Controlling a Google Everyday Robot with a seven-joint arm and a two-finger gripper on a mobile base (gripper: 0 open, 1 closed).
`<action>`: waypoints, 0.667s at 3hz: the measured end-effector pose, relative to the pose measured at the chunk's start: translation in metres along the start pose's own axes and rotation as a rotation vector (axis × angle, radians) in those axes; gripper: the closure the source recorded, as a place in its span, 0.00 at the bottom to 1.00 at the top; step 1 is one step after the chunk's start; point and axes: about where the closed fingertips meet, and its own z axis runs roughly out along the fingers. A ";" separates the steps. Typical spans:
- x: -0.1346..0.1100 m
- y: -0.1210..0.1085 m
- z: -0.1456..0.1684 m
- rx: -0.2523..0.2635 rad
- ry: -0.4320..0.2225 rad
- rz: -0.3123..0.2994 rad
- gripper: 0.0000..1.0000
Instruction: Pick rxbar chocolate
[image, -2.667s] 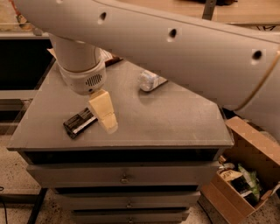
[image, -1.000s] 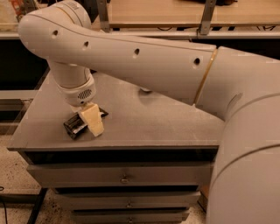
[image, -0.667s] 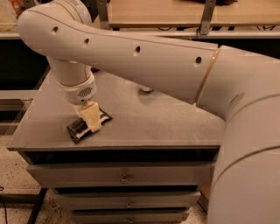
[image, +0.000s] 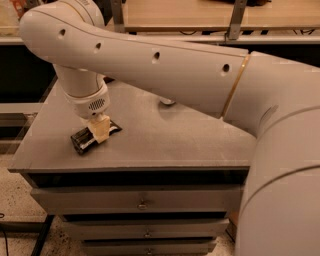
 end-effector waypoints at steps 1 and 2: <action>0.000 0.000 0.000 0.000 0.000 0.000 1.00; 0.005 0.011 -0.026 0.021 0.029 0.018 1.00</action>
Offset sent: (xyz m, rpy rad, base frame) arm -0.0212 -0.0342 0.0643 -0.0318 -0.0798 -0.0521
